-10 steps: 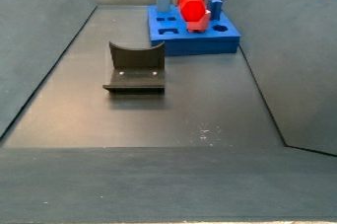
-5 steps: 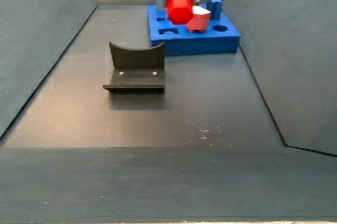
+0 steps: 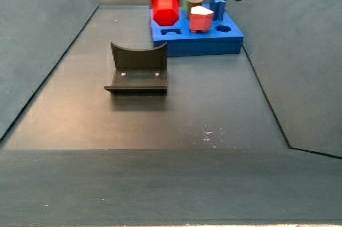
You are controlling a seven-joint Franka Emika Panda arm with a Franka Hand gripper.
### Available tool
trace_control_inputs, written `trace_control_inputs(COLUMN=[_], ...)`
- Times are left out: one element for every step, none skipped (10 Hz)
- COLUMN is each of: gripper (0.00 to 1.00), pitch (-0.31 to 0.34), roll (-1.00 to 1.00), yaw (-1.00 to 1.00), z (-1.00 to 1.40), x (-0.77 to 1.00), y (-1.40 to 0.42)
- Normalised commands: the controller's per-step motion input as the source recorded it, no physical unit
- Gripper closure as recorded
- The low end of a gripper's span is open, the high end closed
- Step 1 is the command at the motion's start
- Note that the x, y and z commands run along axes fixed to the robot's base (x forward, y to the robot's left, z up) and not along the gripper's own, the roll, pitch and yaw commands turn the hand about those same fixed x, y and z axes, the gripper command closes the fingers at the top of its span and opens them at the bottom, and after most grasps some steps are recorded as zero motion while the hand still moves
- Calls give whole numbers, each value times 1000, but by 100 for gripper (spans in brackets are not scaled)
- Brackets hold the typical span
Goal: Pick up the hexagon object. Move up. Place the hexagon object on the fixture. Regrasp the hexagon object. Move to above the board. Insert the hexagon object.
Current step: Place the hexagon object on the fixture.
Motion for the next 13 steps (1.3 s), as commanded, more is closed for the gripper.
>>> trace_control_inputs(gripper=[100,100,100,100,100,100,100,100,100,100,100,100,100], pitch=[45,50,59,68,76,81,89,97,105,111,118,121,49], roll=[-174,-173,-169,-166,-159,-153,-149,-146,-143,-140,-138,-137,-1000], yaw=[-51,-48,-41,-35,-35,-32,-31,-31,-32,-32,-33,-33,-108], z=[-12,-7,-9,-8,-3,-5,-9,-2,-1,-2,-5,-3,-1000], x=[831,793,722,661,613,566,528,481,443,409,378,355,227], y=[38,35,31,29,27,27,26,26,26,26,25,26,71])
